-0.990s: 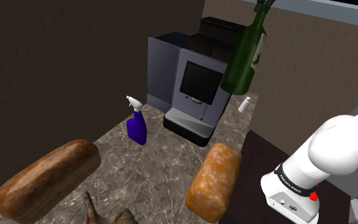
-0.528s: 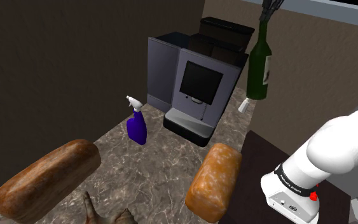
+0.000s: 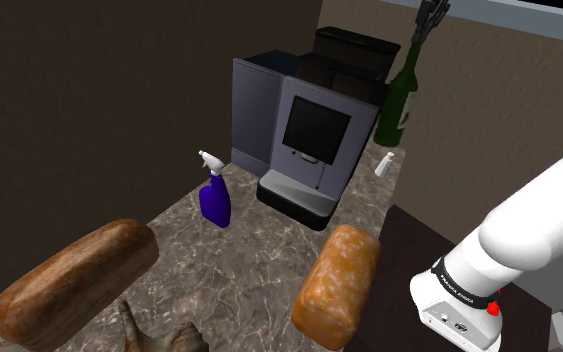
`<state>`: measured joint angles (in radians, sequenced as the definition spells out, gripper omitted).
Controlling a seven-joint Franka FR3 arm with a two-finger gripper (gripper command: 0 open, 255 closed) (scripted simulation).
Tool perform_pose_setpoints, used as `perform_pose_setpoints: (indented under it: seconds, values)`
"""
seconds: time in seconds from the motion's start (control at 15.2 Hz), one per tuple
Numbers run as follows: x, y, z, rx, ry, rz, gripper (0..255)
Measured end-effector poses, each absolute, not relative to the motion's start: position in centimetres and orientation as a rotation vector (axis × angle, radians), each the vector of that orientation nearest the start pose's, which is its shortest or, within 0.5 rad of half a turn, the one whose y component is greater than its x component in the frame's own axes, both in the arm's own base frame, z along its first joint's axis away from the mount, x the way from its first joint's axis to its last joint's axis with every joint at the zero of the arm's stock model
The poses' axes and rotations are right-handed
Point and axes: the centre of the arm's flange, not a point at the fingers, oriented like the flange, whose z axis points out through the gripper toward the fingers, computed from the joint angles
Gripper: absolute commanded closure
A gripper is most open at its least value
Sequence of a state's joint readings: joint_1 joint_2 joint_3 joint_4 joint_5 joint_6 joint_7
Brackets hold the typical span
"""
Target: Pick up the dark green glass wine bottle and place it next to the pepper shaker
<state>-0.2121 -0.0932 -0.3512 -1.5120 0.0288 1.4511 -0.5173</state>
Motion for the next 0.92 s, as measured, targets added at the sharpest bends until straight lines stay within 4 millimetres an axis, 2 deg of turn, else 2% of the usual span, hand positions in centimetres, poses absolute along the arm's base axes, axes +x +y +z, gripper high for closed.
perform_pose_setpoints:
  seconds: [0.73, 0.79, 0.92]
  values:
    - [45.2, -41.6, 64.2, -3.102, 0.066, -0.084, 255]
    - [45.4, -42.4, 63.9, -3.102, 0.065, -0.083, 255]
    - [45.5, -42.9, 62.9, -3.102, 0.063, -0.083, 255]
